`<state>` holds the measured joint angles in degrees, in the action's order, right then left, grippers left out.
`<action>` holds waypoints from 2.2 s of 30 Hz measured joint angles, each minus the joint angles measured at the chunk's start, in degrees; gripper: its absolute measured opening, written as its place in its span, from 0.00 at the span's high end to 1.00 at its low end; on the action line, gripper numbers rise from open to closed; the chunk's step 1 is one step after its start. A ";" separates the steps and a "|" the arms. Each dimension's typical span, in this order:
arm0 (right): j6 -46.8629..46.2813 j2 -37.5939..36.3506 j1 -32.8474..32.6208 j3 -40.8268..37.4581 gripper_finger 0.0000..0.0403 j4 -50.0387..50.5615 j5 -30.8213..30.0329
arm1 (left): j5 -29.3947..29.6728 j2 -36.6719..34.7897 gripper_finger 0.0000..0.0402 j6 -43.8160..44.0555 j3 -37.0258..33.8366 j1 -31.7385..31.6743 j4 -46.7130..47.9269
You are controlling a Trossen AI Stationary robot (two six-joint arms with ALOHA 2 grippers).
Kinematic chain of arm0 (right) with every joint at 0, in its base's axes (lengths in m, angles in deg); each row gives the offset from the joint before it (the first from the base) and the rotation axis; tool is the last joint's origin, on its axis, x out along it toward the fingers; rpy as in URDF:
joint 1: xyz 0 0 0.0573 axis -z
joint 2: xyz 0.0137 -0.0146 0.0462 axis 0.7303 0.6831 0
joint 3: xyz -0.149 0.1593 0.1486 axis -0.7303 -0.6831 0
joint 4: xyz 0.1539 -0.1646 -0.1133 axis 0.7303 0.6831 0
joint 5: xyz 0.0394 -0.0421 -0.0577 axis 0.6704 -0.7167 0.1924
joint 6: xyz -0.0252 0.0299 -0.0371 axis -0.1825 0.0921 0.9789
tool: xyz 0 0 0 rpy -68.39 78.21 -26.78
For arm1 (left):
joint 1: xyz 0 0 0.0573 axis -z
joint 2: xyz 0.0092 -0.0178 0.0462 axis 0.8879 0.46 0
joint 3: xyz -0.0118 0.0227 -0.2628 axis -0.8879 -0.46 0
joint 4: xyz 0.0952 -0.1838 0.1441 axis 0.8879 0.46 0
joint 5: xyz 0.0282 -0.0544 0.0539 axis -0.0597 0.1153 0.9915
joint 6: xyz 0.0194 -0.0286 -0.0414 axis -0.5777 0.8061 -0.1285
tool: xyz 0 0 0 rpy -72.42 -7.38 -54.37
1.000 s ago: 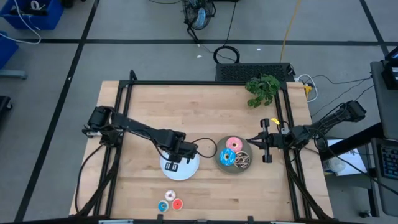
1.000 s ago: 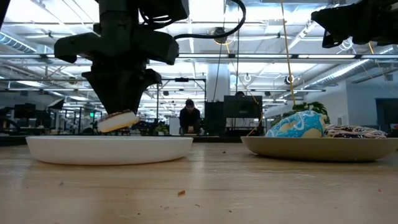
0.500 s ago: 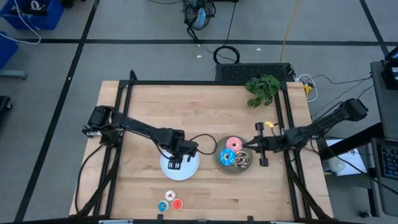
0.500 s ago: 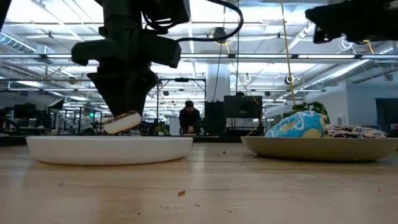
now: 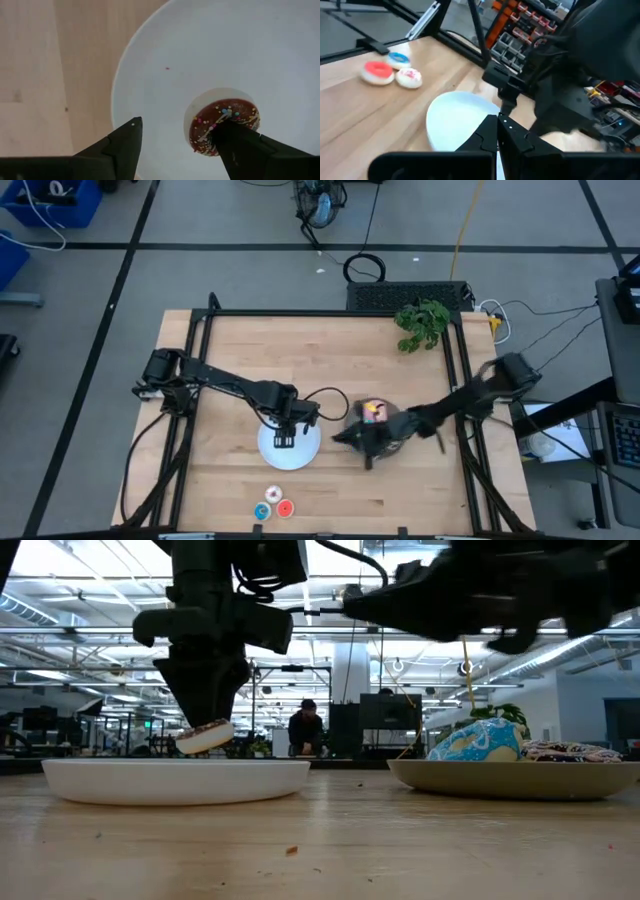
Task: Pick & Place donuts
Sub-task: Put the small brown donut on the white plate, then put the small white donut on the white plate
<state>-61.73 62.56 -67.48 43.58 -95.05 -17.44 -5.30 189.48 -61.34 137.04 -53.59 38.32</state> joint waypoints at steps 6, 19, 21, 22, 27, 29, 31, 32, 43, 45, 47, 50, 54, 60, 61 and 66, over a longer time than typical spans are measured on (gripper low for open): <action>-1.49 12.63 0.60 7.46 1.00 -10.97 -7.42 | -0.12 -0.03 0.42 2.79 0.00 0.84 -1.51; -1.65 21.62 -1.94 12.70 1.00 -20.32 -26.31 | 0.18 -0.04 0.38 8.33 0.00 -1.88 -2.61; -4.91 21.64 -2.06 12.70 1.00 -18.43 -24.19 | 0.21 -0.04 0.38 10.11 0.00 -2.81 -2.61; -6.28 21.65 -1.98 12.73 1.00 -16.82 -23.66 | 0.27 -0.04 0.38 10.60 0.00 -3.17 -2.59; -11.22 21.95 -1.43 12.82 1.00 -13.48 -22.31 | 0.27 -0.04 0.38 11.89 0.00 -4.08 -2.61; -12.01 23.23 -1.38 13.61 1.00 -13.51 -21.87 | 0.23 -0.04 0.38 12.31 0.00 -4.13 -2.65; -12.07 25.49 -0.81 15.06 1.00 -12.86 -20.03 | 0.16 -0.04 0.38 13.01 0.00 -3.95 -3.00; -12.06 26.69 -0.35 16.22 1.00 -12.15 -19.04 | 0.17 -0.04 0.38 13.20 0.00 -3.78 -3.35; -9.29 31.13 0.40 21.96 1.00 -7.13 -20.95 | -0.13 -0.04 0.38 13.03 0.00 -1.31 -5.16; -10.70 31.13 0.71 21.94 1.00 -6.06 -19.85 | -0.64 -0.04 0.38 13.05 0.00 -0.60 -5.14; -12.16 31.13 0.99 21.92 1.00 -5.24 -19.35 | -1.56 -0.04 0.38 13.02 0.00 -0.01 -5.14; -11.53 31.13 1.00 21.92 1.00 -5.52 -19.32 | -1.30 -0.04 0.38 13.01 0.00 0.65 -5.12; -8.14 29.77 0.18 21.88 1.00 -4.92 -20.00 | 0.74 -0.04 0.38 11.84 0.00 0.66 -5.10; -2.83 21.32 -2.42 20.03 1.00 -1.02 -19.49 | 4.35 -2.80 0.38 9.18 0.75 0.19 1.00; -2.05 19.26 -2.93 18.90 1.00 -1.25 -19.25 | 5.57 -4.17 0.38 9.32 0.79 0.19 2.32; 1.73 4.58 -4.87 7.90 1.00 -1.40 -15.25 | 8.30 -12.79 0.38 12.68 0.81 1.03 6.71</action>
<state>-60.00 67.14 -72.35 51.48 -96.46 -32.70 2.99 176.69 -48.66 137.85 -52.56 45.03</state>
